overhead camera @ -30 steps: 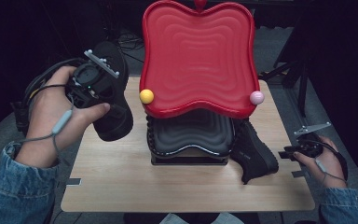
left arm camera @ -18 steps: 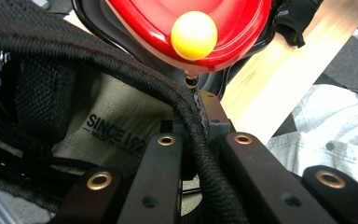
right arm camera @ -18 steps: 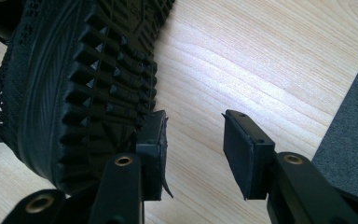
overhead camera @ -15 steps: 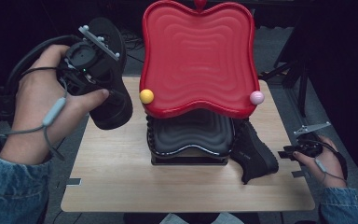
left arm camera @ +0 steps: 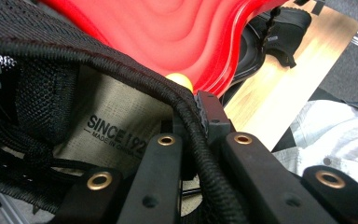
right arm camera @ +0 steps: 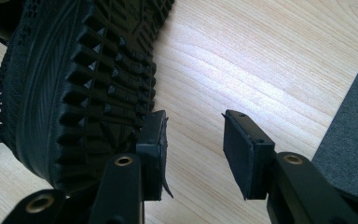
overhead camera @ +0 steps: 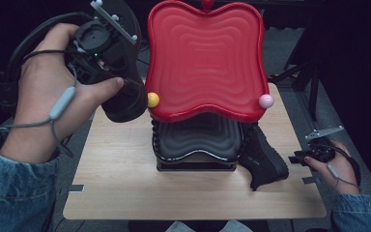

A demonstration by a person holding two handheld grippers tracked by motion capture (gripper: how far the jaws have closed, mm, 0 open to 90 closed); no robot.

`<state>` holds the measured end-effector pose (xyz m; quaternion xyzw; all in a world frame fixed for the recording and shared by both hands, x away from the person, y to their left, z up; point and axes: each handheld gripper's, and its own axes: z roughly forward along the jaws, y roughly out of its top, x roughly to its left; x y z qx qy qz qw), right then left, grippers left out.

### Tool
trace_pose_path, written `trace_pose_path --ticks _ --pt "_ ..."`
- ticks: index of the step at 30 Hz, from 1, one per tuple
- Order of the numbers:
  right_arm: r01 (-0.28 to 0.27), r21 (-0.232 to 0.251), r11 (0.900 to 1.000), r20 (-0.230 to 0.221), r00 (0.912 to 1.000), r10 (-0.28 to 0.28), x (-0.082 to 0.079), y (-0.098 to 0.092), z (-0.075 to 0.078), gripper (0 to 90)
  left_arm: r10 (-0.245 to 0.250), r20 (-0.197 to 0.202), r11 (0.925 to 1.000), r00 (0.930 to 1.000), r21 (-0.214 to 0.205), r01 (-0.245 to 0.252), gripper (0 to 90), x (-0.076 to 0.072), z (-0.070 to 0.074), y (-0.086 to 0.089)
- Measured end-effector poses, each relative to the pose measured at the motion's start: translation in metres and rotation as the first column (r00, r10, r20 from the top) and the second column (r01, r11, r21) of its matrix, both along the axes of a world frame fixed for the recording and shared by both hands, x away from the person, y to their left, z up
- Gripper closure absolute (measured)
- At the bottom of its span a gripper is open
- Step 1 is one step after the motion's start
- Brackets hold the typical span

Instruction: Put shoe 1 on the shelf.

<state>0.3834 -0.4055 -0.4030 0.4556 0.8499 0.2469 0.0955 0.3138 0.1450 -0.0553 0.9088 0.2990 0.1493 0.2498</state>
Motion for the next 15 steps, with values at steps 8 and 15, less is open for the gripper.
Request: trace_pose_path --ticks 8,15 --pt "0.001 0.004 1.0 0.007 1.0 -0.001 -0.002 -0.001 0.001 60.4 -0.043 0.024 0.9991 0.9988 -0.007 0.043 87.7 0.002 0.01 -0.019" --pt "0.007 0.007 1.0 0.005 1.0 -0.007 -0.003 -0.002 0.001 60.5 -0.086 0.022 0.9963 0.9961 -0.002 0.086 87.7 0.012 0.015 -0.039"
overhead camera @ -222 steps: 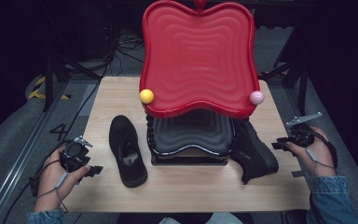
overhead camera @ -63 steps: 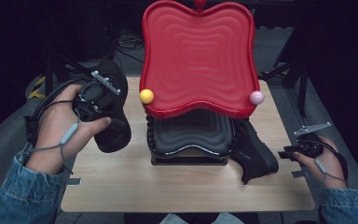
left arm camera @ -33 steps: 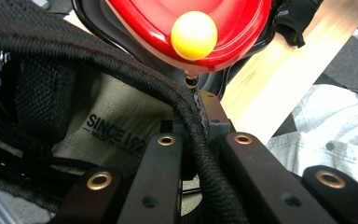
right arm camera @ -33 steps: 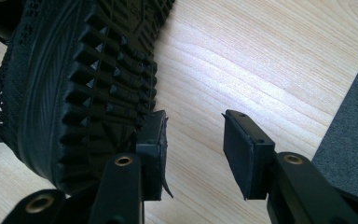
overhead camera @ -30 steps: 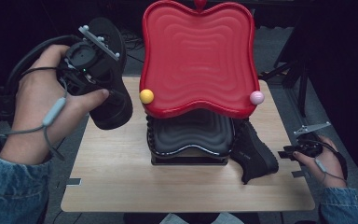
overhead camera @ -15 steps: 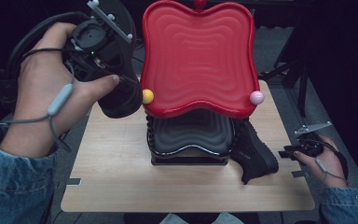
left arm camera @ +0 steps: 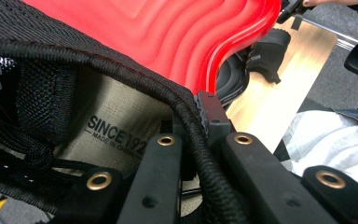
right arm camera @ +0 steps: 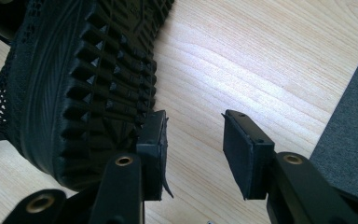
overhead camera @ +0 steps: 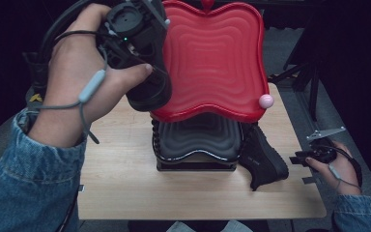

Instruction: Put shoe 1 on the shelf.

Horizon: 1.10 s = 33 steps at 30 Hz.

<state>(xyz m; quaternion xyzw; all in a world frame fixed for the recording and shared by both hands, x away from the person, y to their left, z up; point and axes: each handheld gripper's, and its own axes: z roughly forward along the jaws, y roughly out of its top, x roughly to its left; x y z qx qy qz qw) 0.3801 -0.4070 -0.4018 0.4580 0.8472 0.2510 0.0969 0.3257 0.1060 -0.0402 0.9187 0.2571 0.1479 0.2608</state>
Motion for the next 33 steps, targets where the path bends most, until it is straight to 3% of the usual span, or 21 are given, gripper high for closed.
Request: trace_pose_path --ticks 6,9,14,22,28,33 --pt "0.004 0.005 1.0 0.002 1.0 -0.004 -0.002 -0.003 0.0 60.7 -0.027 -0.012 0.9996 0.9996 0.012 0.027 87.7 0.01 -0.002 -0.018" --pt "0.008 0.005 1.0 0.002 1.0 -0.008 -0.004 -0.003 -0.001 60.7 -0.038 0.005 0.9986 0.9993 0.037 0.038 87.6 0.015 -0.002 -0.027" --pt "0.007 0.004 1.0 0.002 1.0 -0.007 -0.009 -0.002 0.001 60.7 -0.051 -0.004 0.9983 0.9987 0.026 0.051 87.7 0.024 -0.003 -0.039" --pt "0.015 0.004 0.9999 0.009 0.9998 -0.015 -0.015 -0.005 0.001 60.7 -0.1 -0.017 0.9939 0.9949 0.045 0.101 87.7 0.035 -0.006 -0.059" --pt "0.028 0.003 0.9996 0.002 0.9996 -0.028 -0.022 -0.01 -0.001 60.7 -0.076 0.011 0.9926 0.997 0.096 0.075 87.5 0.041 -0.01 -0.071" --pt "0.035 -0.001 0.9994 -0.002 0.9994 -0.035 -0.025 -0.014 -0.002 60.7 -0.048 0.013 0.9938 0.9988 0.101 0.046 87.5 0.049 -0.015 -0.073"
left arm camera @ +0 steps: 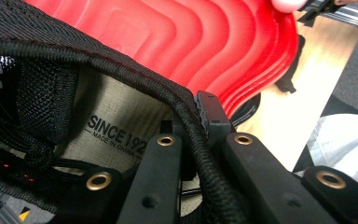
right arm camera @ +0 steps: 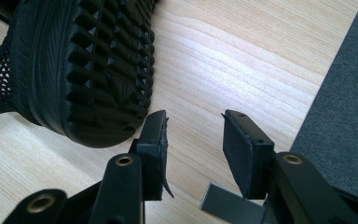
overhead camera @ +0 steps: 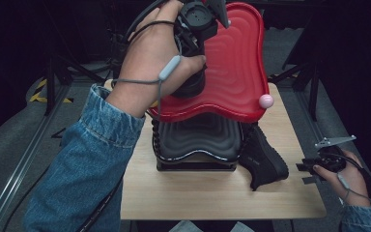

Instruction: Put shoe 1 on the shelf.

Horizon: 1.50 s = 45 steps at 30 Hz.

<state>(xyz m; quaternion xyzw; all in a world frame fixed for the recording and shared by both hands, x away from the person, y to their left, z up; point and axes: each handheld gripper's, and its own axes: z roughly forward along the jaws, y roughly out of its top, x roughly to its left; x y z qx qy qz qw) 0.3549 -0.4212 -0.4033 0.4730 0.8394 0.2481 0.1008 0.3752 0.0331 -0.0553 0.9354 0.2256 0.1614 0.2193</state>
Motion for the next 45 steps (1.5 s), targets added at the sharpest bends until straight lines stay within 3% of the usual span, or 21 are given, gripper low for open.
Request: trace_pose_path --ticks 9,19,28,30,35,39,45 --pt "0.0 -0.009 1.0 -0.009 1.0 -0.001 0.001 0.002 -0.004 60.7 -0.012 -0.006 0.9998 0.9999 -0.015 0.012 87.3 0.009 -0.008 -0.004" --pt "-0.009 -0.009 0.9999 -0.011 0.9999 0.009 0.003 0.005 -0.004 60.3 -0.026 -0.033 0.9996 0.9991 -0.008 0.026 87.4 0.018 -0.025 -0.007" --pt "-0.014 -0.01 0.9999 -0.018 0.9998 0.014 0.004 0.008 -0.005 60.1 -0.024 -0.031 0.999 0.9992 -0.037 0.023 86.2 0.017 -0.03 -0.011" --pt "-0.016 -0.013 0.9998 -0.017 0.9997 0.016 0.004 0.008 -0.005 60.1 -0.025 -0.045 0.9987 0.9987 -0.046 0.023 86.0 0.016 -0.032 -0.013" --pt "-0.015 -0.005 0.9999 -0.015 0.9998 0.015 0.004 0.008 -0.005 59.9 -0.033 -0.048 0.9992 0.9983 -0.026 0.032 85.5 0.013 -0.033 -0.017" --pt "-0.014 -0.008 0.9999 -0.014 0.9998 0.014 0.004 0.007 -0.004 59.8 -0.024 -0.056 0.9992 0.9981 -0.032 0.022 84.0 0.013 -0.032 -0.016" --pt "-0.012 -0.007 0.9999 -0.015 0.9998 0.012 0.005 0.006 -0.004 59.4 -0.006 -0.045 0.9968 0.999 -0.079 0.003 63.7 0.008 -0.024 -0.011"
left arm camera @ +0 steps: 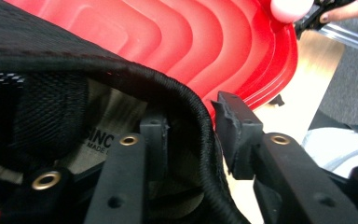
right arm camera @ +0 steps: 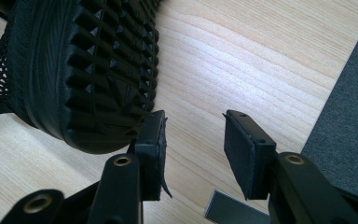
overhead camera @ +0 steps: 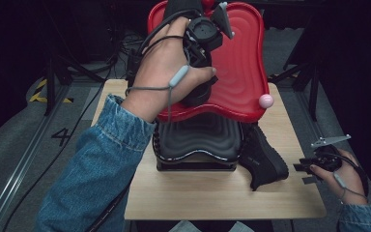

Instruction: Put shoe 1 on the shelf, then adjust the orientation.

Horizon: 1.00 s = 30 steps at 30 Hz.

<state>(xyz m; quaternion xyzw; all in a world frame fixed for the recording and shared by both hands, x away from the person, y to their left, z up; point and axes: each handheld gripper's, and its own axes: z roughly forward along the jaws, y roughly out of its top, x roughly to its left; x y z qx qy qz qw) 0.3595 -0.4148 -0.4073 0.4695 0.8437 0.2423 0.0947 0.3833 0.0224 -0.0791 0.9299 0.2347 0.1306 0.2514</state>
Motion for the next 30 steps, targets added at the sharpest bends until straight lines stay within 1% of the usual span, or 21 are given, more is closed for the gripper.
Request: trace_pose_path --ticks 2,4,6,8,9,11,12,13,14,15,16,17,19,20,24,27,28,29,30 --pt "-0.001 -0.002 1.0 0.003 1.0 0.001 0.0 0.0 0.0 59.3 -0.002 0.006 1.0 1.0 -0.001 0.002 60.3 -0.002 0.003 0.002" --pt "-0.002 0.0 1.0 0.004 1.0 0.002 0.0 0.001 0.0 58.8 0.006 0.016 1.0 0.9999 -0.005 -0.006 59.6 -0.004 0.006 0.003" --pt "0.0 0.004 1.0 0.002 1.0 0.0 0.0 0.001 0.0 58.5 0.009 0.015 0.9999 0.9998 -0.014 -0.008 58.2 -0.005 0.007 0.006" --pt "-0.001 0.005 1.0 0.0 1.0 0.001 0.001 0.002 0.001 58.5 0.002 0.01 0.9999 0.9999 -0.01 -0.002 57.3 -0.006 0.007 0.007" --pt "-0.001 0.006 1.0 0.001 1.0 0.001 0.001 0.002 0.001 58.5 0.009 0.007 0.9999 0.9999 -0.012 -0.009 55.6 -0.007 0.007 0.007" --pt "-0.007 0.005 1.0 0.001 1.0 0.007 0.002 0.003 0.001 58.4 0.007 0.023 0.9999 0.9997 -0.011 -0.007 53.0 -0.009 0.01 0.008" --pt "-0.007 0.003 1.0 0.002 1.0 0.007 0.003 0.004 0.0 58.4 0.021 0.036 0.9997 0.9991 -0.015 -0.021 51.7 -0.01 0.012 0.008" --pt "-0.008 0.005 1.0 0.002 1.0 0.007 0.003 0.004 0.0 58.2 0.032 0.04 0.9994 0.9987 -0.018 -0.031 49.9 -0.011 0.013 0.008" --pt "-0.006 0.006 1.0 0.0 1.0 0.006 0.004 0.004 -0.001 57.9 0.022 0.041 0.9996 0.9989 -0.016 -0.022 48.7 -0.01 0.014 0.009" --pt "-0.005 0.006 1.0 -0.001 1.0 0.005 0.004 0.004 0.0 57.6 0.025 0.032 0.9995 0.9992 -0.018 -0.025 48.8 -0.012 0.015 0.009" --pt "0.001 0.01 0.9999 -0.004 1.0 -0.001 0.004 0.004 0.0 57.5 0.014 0.034 0.9999 0.9993 -0.011 -0.013 49.0 -0.012 0.016 0.009" --pt "-0.002 0.008 1.0 -0.002 1.0 0.002 0.005 0.004 0.0 57.4 0.031 0.028 0.9993 0.9991 -0.02 -0.031 48.9 -0.015 0.016 0.008" --pt "-0.002 0.009 1.0 0.002 1.0 0.002 0.005 0.005 0.0 57.4 0.028 0.026 0.9994 0.9993 -0.019 -0.027 48.8 -0.017 0.018 0.009" --pt "-0.006 0.011 0.9999 0.001 1.0 0.006 0.006 0.006 0.0 57.4 0.023 0.036 0.9996 0.9991 -0.015 -0.023 48.8 -0.018 0.02 0.011" --pt "-0.014 0.012 0.9998 0.005 0.9999 0.014 0.007 0.007 0.0 57.3 0.032 0.052 0.9994 0.9982 -0.015 -0.031 48.8 -0.027 0.03 0.018" --pt "-0.015 0.007 0.9999 0.004 0.9999 0.015 0.008 0.007 0.0 57.3 0.045 0.084 0.999 0.9955 -0.008 -0.044 48.6 -0.036 0.037 0.025" --pt "-0.015 0.008 0.9999 0.005 0.9999 0.015 0.009 0.007 0.0 57.1 0.042 0.086 0.9991 0.9954 -0.008 -0.041 48.3 -0.039 0.038 0.028" --pt "-0.016 0.01 0.9998 0.004 0.9999 0.016 0.009 0.007 0.0 57.0 0.046 0.079 0.9989 0.9958 -0.017 -0.045 48.2 -0.042 0.04 0.03" --pt "-0.015 0.012 0.9998 0.005 0.9999 0.015 0.009 0.008 0.0 56.9 0.046 0.083 0.9989 0.9955 -0.015 -0.045 48.0 -0.045 0.041 0.033"
